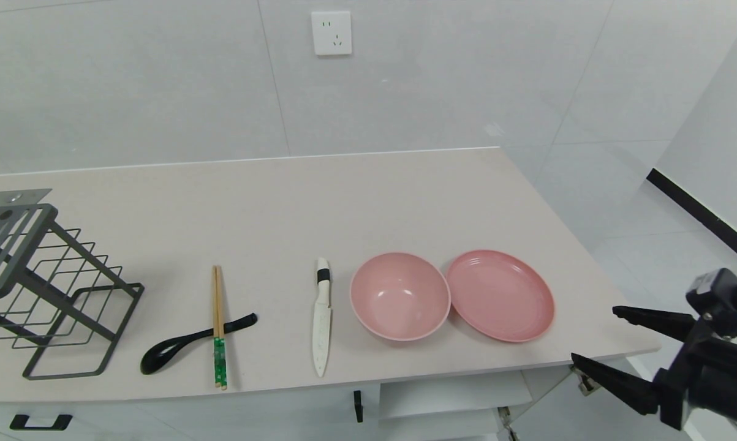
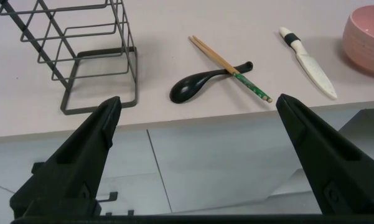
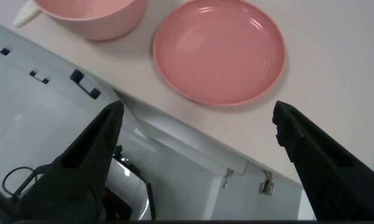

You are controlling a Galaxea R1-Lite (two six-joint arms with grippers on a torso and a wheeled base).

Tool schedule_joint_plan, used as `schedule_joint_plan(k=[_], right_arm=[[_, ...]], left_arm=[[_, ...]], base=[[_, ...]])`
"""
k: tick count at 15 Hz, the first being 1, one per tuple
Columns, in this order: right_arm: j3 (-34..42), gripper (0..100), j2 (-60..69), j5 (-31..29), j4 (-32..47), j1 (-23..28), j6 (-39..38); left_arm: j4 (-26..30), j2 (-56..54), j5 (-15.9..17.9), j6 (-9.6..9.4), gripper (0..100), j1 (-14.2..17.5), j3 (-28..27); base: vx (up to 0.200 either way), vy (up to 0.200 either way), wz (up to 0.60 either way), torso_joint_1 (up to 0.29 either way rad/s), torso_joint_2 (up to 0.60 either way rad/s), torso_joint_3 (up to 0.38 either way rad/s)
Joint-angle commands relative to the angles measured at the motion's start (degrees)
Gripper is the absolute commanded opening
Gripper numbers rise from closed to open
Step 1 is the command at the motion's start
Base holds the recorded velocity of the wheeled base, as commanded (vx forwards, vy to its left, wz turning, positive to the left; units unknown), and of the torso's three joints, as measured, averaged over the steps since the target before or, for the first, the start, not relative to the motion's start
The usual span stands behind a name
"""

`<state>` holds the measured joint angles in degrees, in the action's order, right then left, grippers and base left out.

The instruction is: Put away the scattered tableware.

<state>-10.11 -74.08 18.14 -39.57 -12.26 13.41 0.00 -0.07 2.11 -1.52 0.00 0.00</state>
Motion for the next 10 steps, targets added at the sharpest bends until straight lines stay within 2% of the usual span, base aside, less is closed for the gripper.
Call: schedule_joint_plan(k=[1,8,10], right_arm=[[1.23,100,-11.96,0.05,-6.22,1.45,-0.05],[-2.46,100,-19.87,0.14,-6.75,1.45,-1.46],[-5.54,100,-23.3,-0.03,-10.88,1.37,-3.13]], left_arm=[[0.0,0.07,0.0,0.03,100,0.0,0.0],[0.0,0.07,-0.09,0.12,100,0.0,0.0],[0.0,0.07,-0.09,0.12,100,0.0,0.0]], base=[[0.0,0.0,0.0,0.0,0.0,0.0],[0.0,0.0,0.0,0.0,0.0,0.0],[0.0,0.0,0.0,0.0,0.0,0.0]])
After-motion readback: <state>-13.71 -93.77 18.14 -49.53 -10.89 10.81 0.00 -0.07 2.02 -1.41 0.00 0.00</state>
